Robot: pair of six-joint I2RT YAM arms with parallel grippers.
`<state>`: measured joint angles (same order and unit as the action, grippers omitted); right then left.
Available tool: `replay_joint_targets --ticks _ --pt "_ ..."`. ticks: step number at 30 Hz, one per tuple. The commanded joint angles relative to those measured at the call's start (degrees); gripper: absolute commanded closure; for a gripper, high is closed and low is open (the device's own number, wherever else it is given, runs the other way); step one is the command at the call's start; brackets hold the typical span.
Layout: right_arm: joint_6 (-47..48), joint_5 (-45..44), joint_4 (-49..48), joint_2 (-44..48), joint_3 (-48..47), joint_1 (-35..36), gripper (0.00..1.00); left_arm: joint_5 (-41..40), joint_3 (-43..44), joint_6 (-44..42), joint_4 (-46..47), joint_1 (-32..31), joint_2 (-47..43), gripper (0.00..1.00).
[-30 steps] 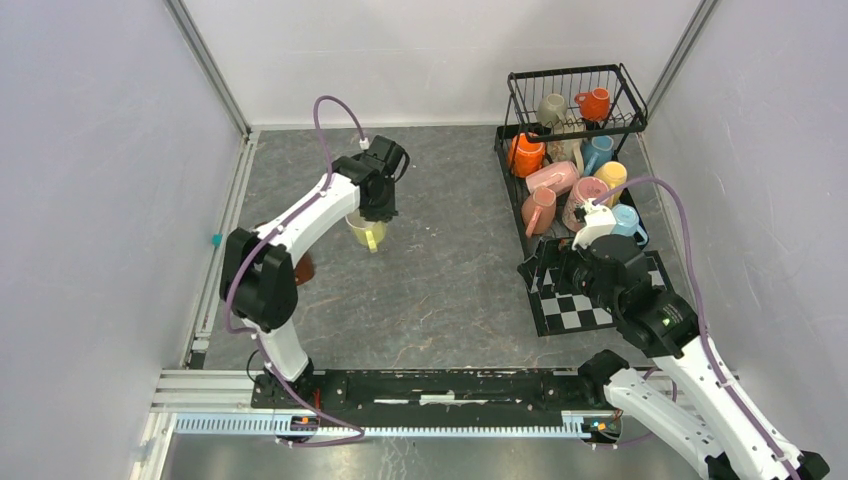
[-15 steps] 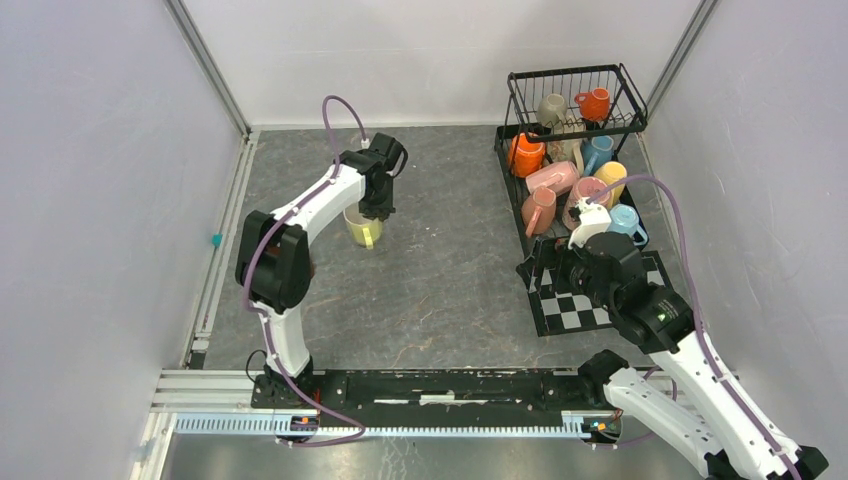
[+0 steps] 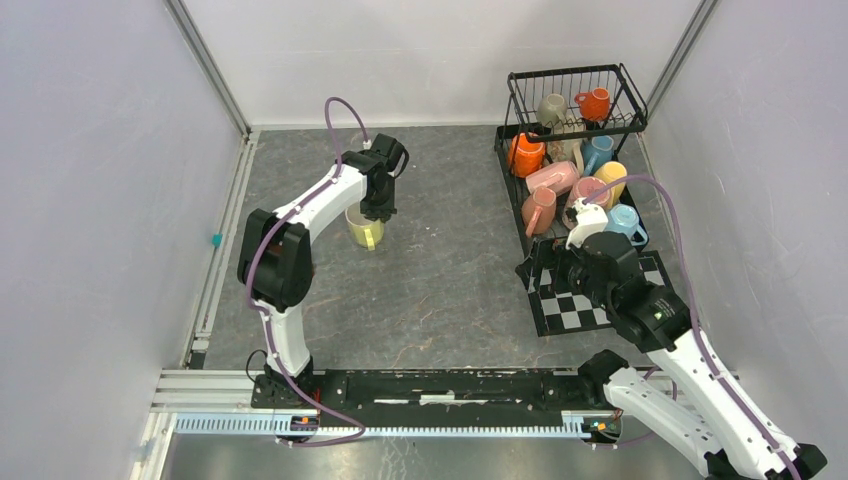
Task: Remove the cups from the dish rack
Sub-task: Place the cup at the center of the board.
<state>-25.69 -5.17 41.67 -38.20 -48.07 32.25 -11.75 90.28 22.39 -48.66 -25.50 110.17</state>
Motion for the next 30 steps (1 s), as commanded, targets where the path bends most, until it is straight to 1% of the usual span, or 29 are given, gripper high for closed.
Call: replay_joint_targets --ticks 1,7,13,15,17,22,27,30 --pt "0.77 -0.19 -2.41 0.58 0.70 0.00 0.02 -0.28 1.82 -2.09 1.71 0.14 -1.27 0.75" --pt "0.89 -0.18 -2.54 1.01 1.05 -0.08 0.02 -0.03 0.80 -2.09 1.82 0.11 -4.15 0.52" --pt "0.84 -2.08 -1.85 0.85 1.14 -0.05 0.02 0.65 0.66 -2.47 1.77 -0.63 -7.17 0.22" --pt "0.55 -2.68 -1.56 0.52 0.98 -0.04 0.02 0.87 0.51 -2.62 1.49 -1.13 -8.54 0.08" --pt "0.48 -2.83 -0.64 0.06 0.53 -0.04 0.02 0.56 -0.14 -2.60 1.47 -1.93 -10.60 0.00" --pt "0.26 -5.45 -0.07 -0.16 0.23 -0.01 0.02 -0.24 -1.62 -2.27 1.43 -4.69 -15.27 0.00" --pt "-1.08 -10.77 0.05 -1.96 -0.61 -0.03 0.02 0.82 -2.82 -1.76 2.22 -8.12 -19.63 0.00" --pt "-1.63 -15.40 -1.67 -2.96 -0.44 -0.04 0.02 1.98 -3.73 -1.40 2.57 -11.19 -22.46 0.00"
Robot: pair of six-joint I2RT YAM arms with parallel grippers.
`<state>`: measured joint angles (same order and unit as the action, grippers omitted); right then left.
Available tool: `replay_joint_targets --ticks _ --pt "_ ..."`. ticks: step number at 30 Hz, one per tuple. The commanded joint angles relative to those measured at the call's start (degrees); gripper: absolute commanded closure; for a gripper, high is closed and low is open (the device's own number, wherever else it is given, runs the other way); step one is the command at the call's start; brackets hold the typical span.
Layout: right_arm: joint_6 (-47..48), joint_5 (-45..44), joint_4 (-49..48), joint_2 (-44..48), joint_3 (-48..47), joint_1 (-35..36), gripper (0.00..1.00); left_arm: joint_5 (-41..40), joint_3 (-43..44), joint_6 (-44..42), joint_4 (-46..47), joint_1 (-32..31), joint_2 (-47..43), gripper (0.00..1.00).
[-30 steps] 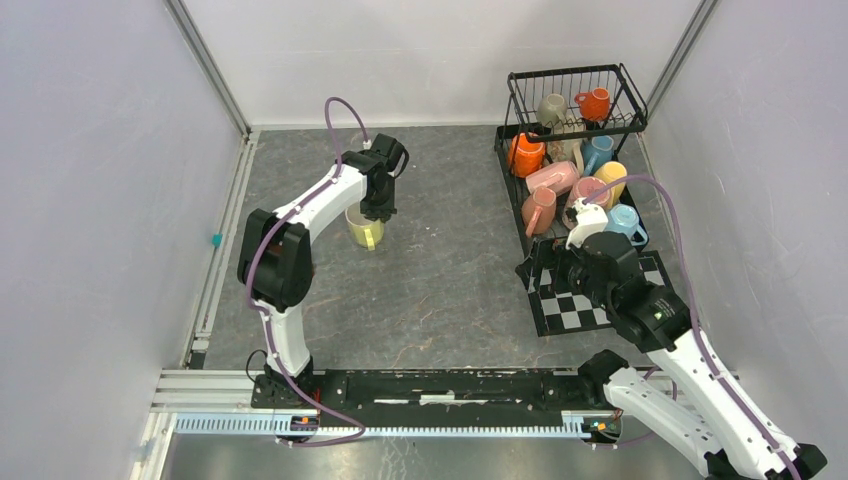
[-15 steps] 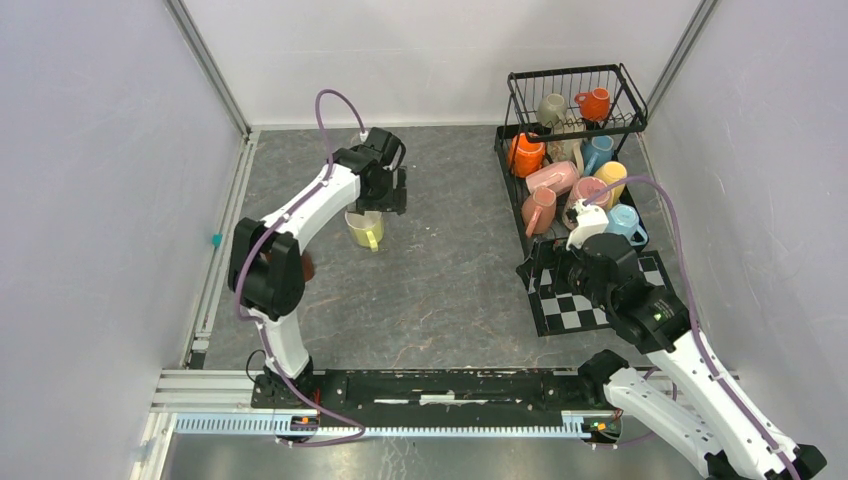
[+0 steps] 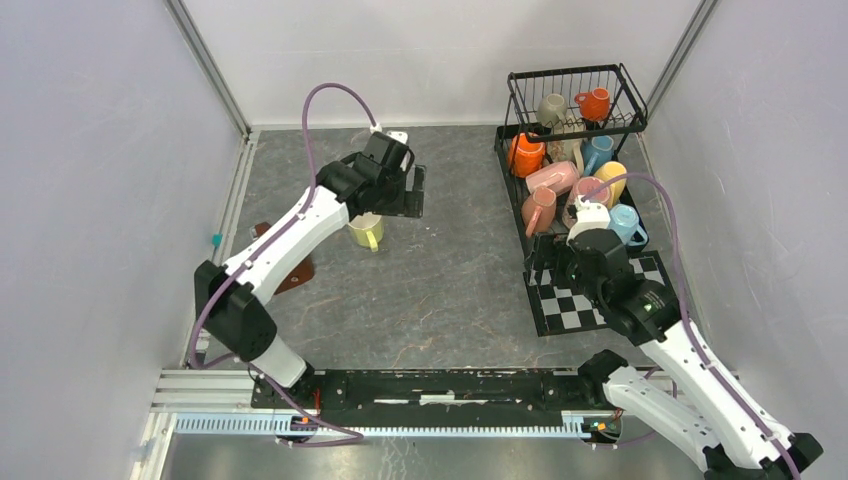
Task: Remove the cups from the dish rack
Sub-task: Place the cup at the center of the board, then unload the cup from the dish rack.
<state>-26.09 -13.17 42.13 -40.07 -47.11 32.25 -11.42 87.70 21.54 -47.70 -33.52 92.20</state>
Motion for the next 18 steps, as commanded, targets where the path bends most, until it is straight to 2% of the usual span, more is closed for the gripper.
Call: replay_joint_targets --ticks 1,6,14,18 --pt "-1.26 -9.10 -2.82 -1.99 -1.55 0.00 0.02 2.00 -1.63 -0.53 1.61 -4.19 -5.50 0.00" --pt "-2.02 -15.01 -6.32 -9.31 -2.88 -0.32 0.02 5.81 -6.02 0.14 3.42 -7.79 -11.28 0.00" --pt "-5.18 -15.52 -15.39 -21.08 -4.37 -2.09 0.03 10.21 -10.35 -0.30 4.44 -9.11 -18.30 0.00" --pt "-5.24 -13.99 -20.01 -25.55 -4.02 -5.79 0.06 11.12 -11.32 -1.14 4.37 -9.11 -19.58 0.00"
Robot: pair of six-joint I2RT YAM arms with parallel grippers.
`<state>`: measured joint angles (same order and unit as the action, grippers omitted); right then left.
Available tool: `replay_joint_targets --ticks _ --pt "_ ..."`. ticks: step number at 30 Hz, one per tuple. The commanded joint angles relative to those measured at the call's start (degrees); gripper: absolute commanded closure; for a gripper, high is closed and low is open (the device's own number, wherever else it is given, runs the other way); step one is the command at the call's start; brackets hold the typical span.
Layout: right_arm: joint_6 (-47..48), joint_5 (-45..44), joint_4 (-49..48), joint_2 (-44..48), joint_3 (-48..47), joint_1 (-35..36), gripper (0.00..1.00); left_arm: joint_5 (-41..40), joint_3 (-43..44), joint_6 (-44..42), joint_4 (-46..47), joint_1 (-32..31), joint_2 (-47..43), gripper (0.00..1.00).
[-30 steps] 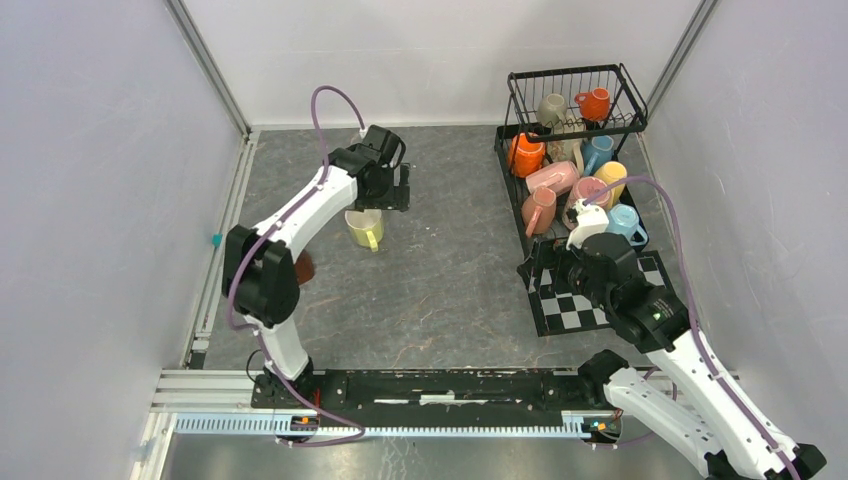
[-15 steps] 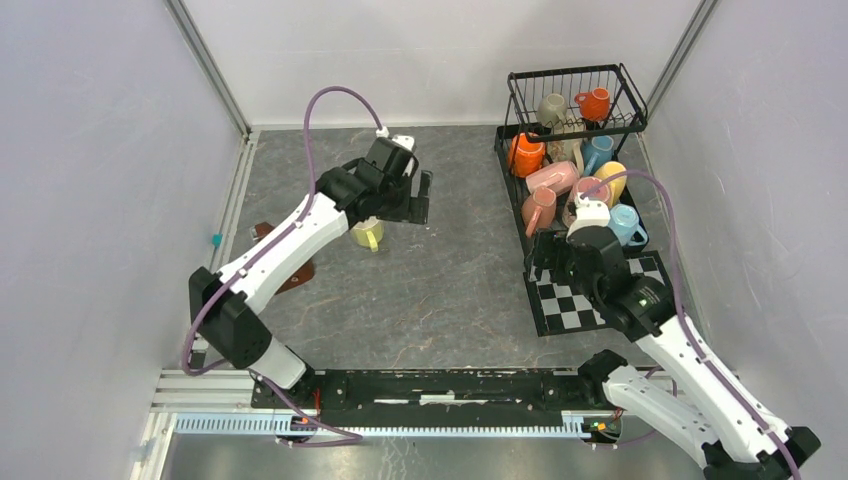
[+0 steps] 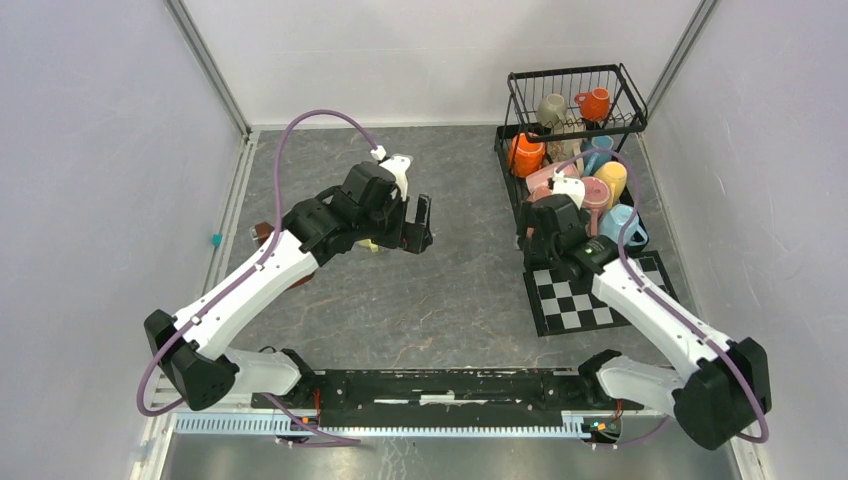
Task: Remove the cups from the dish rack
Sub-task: Unload the cup from the dish rack.
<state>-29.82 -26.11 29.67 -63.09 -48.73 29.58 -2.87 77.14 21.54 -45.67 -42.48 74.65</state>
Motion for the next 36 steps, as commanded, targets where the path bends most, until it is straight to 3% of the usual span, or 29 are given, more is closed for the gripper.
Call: replay_joint_targets --ticks 1,5,10,16,20,36 --pt "-1.48 0.10 -8.75 -3.53 -2.11 -4.45 0.07 2.61 -0.82 -1.24 2.28 -0.15 -2.14 0.00" --pt "-1.01 1.60 -12.33 -8.08 -2.54 -6.14 0.12 4.73 -0.41 -1.24 2.32 -0.15 -2.32 0.00" --pt "-1.00 3.61 -15.40 -13.29 -2.95 -7.24 0.25 5.59 0.25 -1.10 2.35 -0.15 -1.84 0.00" --pt "-1.10 3.23 -18.50 -15.67 -1.80 -8.77 0.31 5.37 0.34 -0.97 2.37 -0.15 -1.66 0.00" --pt "-1.33 4.58 -21.71 -16.10 0.38 -10.26 0.41 5.28 0.39 -0.67 2.77 -0.16 -1.59 0.00" --pt "-1.35 4.33 -23.31 -18.19 3.07 -10.86 0.50 6.83 -0.76 1.74 3.96 -0.28 -0.86 0.00"
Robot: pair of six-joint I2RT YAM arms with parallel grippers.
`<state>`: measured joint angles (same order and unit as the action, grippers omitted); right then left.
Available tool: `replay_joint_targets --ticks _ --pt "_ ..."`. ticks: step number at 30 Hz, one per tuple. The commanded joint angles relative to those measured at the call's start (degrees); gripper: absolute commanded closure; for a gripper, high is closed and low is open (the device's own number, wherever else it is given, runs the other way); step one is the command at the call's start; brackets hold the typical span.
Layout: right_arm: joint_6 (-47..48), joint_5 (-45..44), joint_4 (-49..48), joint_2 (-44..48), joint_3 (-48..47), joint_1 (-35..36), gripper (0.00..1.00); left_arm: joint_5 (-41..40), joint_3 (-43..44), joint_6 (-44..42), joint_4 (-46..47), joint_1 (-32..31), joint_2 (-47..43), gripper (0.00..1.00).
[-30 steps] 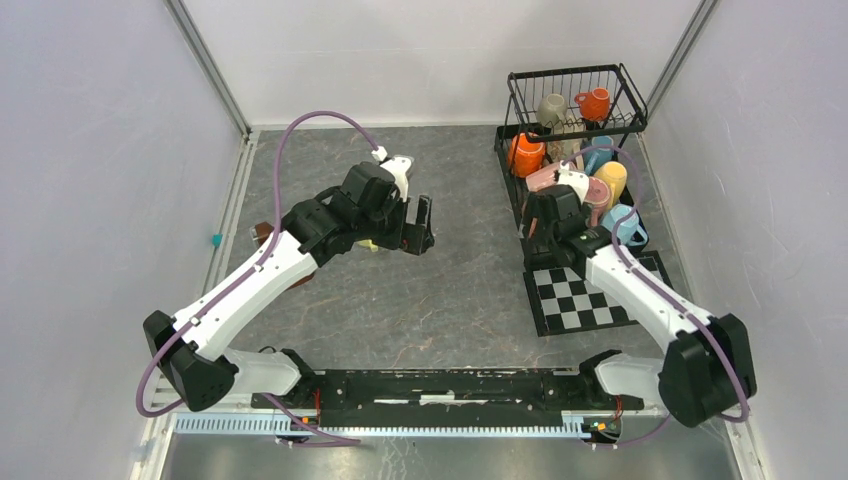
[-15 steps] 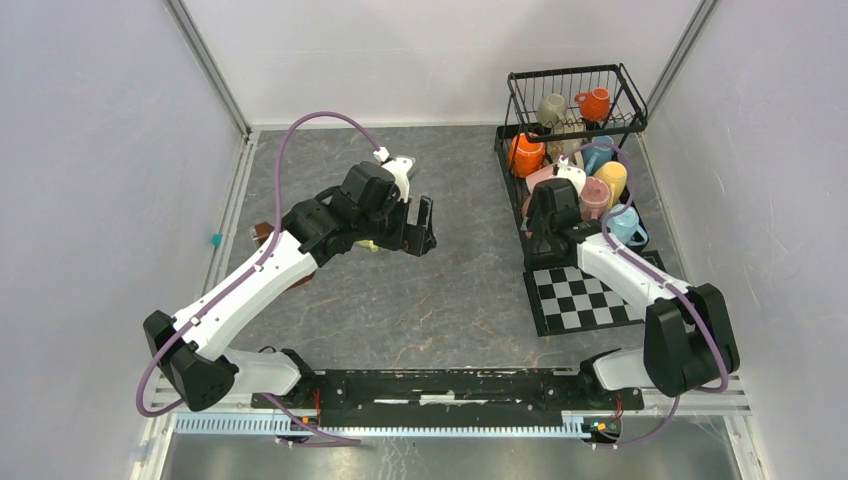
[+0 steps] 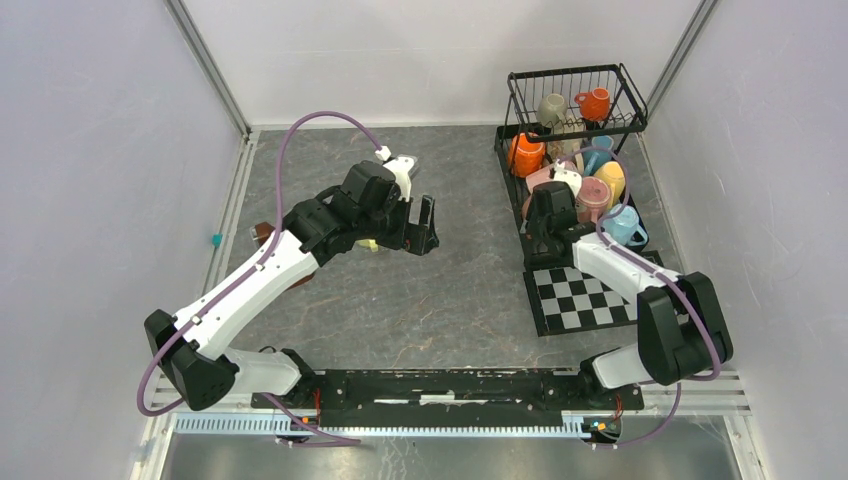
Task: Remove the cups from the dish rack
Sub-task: Unload the cup from the dish rack.
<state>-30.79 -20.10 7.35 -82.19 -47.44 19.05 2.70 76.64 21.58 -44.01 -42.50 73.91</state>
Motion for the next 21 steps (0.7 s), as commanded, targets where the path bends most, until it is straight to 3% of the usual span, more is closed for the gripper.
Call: replay_joint_targets --ticks 1,7,21 --pt "-0.23 -1.85 -0.92 1.27 2.06 -0.48 0.50 1.19 -0.40 1.79 2.28 -0.15 -0.15 0.00" --pt "1.51 -2.82 -1.35 2.56 2.84 -0.59 0.59 1.35 -0.70 2.32 2.54 -0.41 -0.06 0.00" --pt "6.10 2.23 -3.73 -3.91 -0.55 -0.79 0.67 1.41 -0.98 3.18 3.00 -0.54 0.26 0.00"
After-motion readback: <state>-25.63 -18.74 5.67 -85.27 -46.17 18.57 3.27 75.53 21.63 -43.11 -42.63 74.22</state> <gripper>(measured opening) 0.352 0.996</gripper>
